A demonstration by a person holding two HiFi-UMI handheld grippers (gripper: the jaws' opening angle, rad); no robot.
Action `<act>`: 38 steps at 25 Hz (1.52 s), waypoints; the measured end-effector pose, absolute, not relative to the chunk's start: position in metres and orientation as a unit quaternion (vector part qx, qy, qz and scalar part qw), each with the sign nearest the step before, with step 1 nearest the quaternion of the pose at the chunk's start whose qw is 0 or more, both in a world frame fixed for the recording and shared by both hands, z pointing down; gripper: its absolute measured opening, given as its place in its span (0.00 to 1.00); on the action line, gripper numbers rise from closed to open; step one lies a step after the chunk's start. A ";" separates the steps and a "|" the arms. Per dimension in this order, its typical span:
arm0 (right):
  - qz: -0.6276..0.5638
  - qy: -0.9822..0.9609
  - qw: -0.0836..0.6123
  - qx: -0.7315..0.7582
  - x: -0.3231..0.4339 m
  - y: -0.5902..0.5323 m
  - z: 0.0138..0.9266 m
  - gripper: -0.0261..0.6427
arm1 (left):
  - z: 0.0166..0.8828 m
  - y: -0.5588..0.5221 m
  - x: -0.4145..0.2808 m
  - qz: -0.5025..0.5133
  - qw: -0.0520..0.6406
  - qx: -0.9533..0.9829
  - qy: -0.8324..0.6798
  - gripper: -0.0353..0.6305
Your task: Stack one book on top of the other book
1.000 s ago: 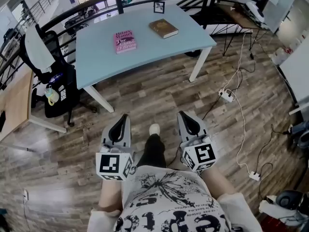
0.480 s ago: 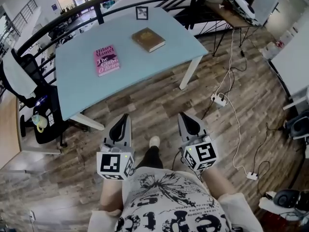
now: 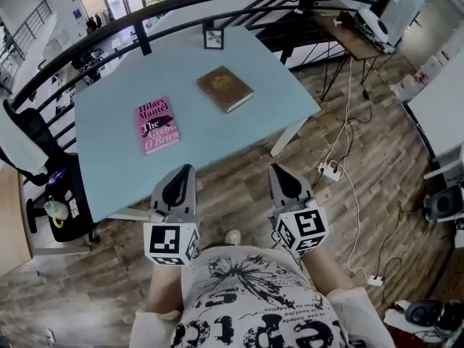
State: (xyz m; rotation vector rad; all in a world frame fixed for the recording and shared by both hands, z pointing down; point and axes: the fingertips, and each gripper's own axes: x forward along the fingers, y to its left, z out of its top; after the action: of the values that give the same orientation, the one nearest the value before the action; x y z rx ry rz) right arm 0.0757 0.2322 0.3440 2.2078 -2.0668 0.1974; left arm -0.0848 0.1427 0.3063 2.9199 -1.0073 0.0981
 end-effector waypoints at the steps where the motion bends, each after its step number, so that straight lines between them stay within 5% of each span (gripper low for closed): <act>1: 0.065 -0.682 0.058 0.726 0.080 0.222 0.345 0.03 | 0.310 0.134 -0.080 0.032 0.025 0.945 -0.325 0.07; 14: 0.095 -0.720 0.070 0.684 0.140 0.098 0.387 0.03 | 0.349 0.040 -0.044 0.069 0.036 0.920 -0.384 0.07; 29: 0.077 -0.807 0.106 0.575 0.284 -0.084 0.385 0.03 | 0.358 -0.098 0.091 0.062 0.063 0.861 -0.500 0.07; 38: 0.140 -0.844 0.136 0.500 0.307 -0.147 0.440 0.03 | 0.409 -0.140 0.127 0.092 0.106 0.833 -0.535 0.07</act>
State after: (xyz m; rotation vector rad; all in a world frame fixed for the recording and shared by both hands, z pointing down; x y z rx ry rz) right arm 0.3066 -0.1474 0.4405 1.4488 -2.4436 0.4056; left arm 0.1269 -0.1400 0.4091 2.4531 -1.5771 0.2698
